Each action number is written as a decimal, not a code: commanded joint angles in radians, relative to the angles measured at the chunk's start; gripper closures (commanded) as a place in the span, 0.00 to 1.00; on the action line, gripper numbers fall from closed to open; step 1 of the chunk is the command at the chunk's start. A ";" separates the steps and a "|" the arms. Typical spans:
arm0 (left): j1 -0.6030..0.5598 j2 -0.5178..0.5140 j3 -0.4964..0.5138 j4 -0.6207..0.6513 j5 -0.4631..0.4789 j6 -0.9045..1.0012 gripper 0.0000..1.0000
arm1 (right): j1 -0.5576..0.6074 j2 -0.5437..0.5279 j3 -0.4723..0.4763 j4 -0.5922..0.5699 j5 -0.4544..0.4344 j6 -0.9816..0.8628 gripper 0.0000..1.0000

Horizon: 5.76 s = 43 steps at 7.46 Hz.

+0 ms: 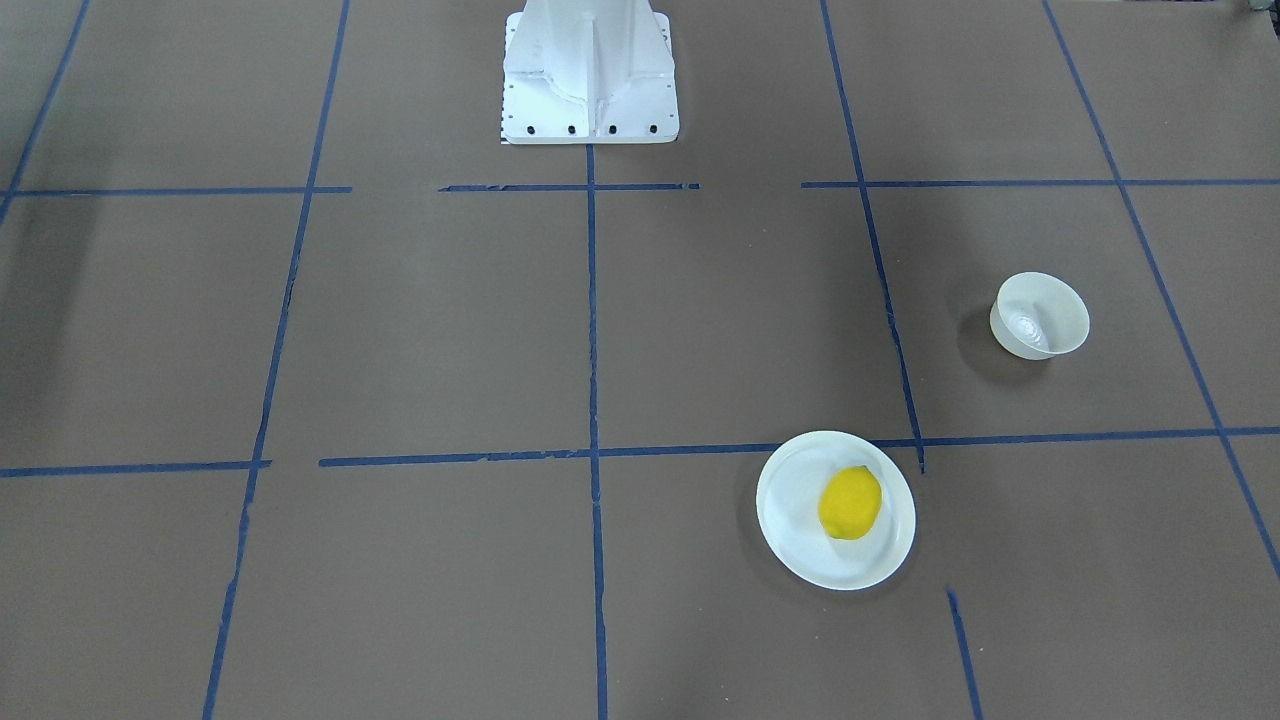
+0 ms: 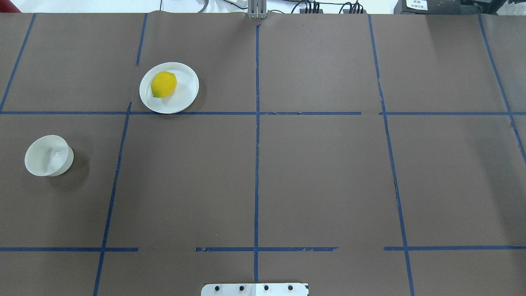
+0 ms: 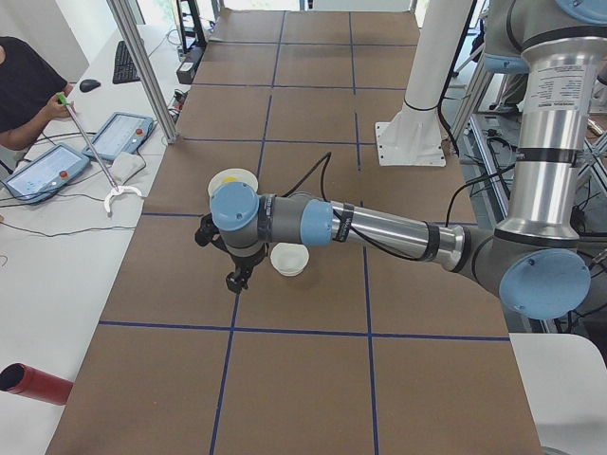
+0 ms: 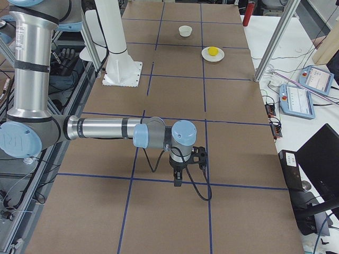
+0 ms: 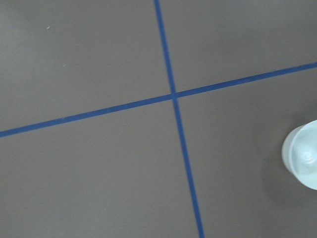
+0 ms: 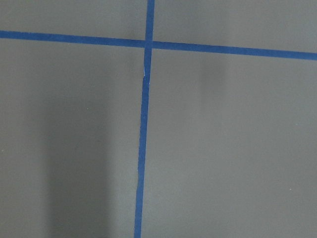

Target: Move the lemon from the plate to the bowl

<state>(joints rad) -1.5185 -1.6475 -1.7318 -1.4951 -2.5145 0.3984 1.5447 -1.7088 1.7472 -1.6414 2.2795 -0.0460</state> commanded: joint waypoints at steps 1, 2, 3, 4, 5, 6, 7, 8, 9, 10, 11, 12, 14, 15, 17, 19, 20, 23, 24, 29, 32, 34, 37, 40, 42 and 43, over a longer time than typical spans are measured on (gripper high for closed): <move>0.200 -0.142 0.015 -0.082 -0.001 -0.065 0.00 | 0.000 0.000 0.000 0.000 0.000 0.000 0.00; 0.283 -0.232 0.017 -0.083 0.000 -0.211 0.00 | 0.000 0.000 0.000 0.000 0.000 0.000 0.00; 0.399 -0.341 0.043 -0.083 0.035 -0.324 0.00 | 0.000 0.000 0.000 0.000 0.000 0.000 0.00; 0.459 -0.439 0.101 -0.099 0.180 -0.430 0.00 | 0.000 0.000 0.000 0.000 0.000 0.000 0.00; 0.490 -0.463 0.150 -0.184 0.265 -0.460 0.00 | 0.000 0.000 0.000 0.000 0.000 0.000 0.00; 0.515 -0.497 0.267 -0.297 0.275 -0.530 0.00 | 0.000 0.000 0.000 0.000 0.000 0.000 0.00; 0.532 -0.570 0.399 -0.372 0.275 -0.597 0.00 | 0.000 0.000 0.000 0.000 0.000 0.000 0.00; 0.576 -0.596 0.432 -0.376 0.310 -0.627 0.00 | 0.000 0.000 0.000 0.000 0.000 0.000 0.00; 0.601 -0.597 0.433 -0.376 0.415 -0.629 0.00 | 0.000 0.000 0.000 0.000 0.000 0.000 0.00; 0.624 -0.601 0.448 -0.379 0.483 -0.636 0.00 | 0.000 0.000 0.000 0.000 0.000 0.000 0.00; 0.629 -0.621 0.484 -0.387 0.488 -0.661 0.00 | 0.000 0.000 0.000 0.000 0.000 0.000 0.00; 0.632 -0.639 0.544 -0.457 0.488 -0.699 0.00 | 0.000 0.000 0.000 0.000 0.000 0.000 0.00; 0.643 -0.650 0.607 -0.522 0.488 -0.725 0.00 | 0.000 0.000 0.000 0.000 0.000 0.000 0.00; 0.649 -0.663 0.630 -0.524 0.488 -0.727 0.00 | 0.000 0.000 0.000 0.000 0.000 0.000 0.00; 0.653 -0.666 0.670 -0.578 0.490 -0.733 0.00 | 0.000 0.000 0.000 0.000 0.000 0.000 0.00; 0.653 -0.664 0.693 -0.609 0.491 -0.733 0.08 | 0.000 0.000 0.000 0.000 0.000 0.000 0.00; 0.653 -0.664 0.693 -0.608 0.491 -0.734 0.27 | 0.000 0.000 0.000 0.000 0.000 0.000 0.00; 0.641 -0.657 0.634 -0.587 0.484 -0.751 1.00 | 0.000 0.000 0.000 0.000 0.000 0.000 0.00; 0.608 -0.641 0.544 -0.473 0.474 -0.747 1.00 | 0.000 0.000 0.000 0.000 0.000 0.000 0.00; 0.587 -0.004 -0.058 -0.405 0.403 -0.741 1.00 | 0.000 0.000 0.000 0.000 0.000 0.000 0.00; 0.595 0.084 -0.042 -0.419 0.345 -0.748 1.00 | 0.000 0.000 0.000 0.000 0.000 0.000 0.00; 0.597 0.089 -0.010 -0.421 0.350 -0.739 1.00 | 0.000 0.000 0.000 0.000 0.000 0.000 0.00; 0.598 0.089 0.017 -0.419 0.347 -0.734 0.75 | 0.000 0.000 0.000 0.000 0.000 0.000 0.00; 0.583 0.087 0.040 -0.418 0.347 -0.739 0.00 | 0.000 0.000 0.000 0.000 0.000 0.000 0.00; 0.409 0.084 -0.012 -0.404 0.341 -0.734 0.00 | 0.000 0.000 0.000 0.000 0.000 0.000 0.00; 0.306 0.109 -0.055 -0.402 0.312 -0.719 0.00 | 0.000 0.000 0.000 0.000 0.000 0.000 0.00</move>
<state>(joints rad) -1.0916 -1.5587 -1.7394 -1.9009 -2.1785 -0.3341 1.5447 -1.7089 1.7472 -1.6414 2.2795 -0.0460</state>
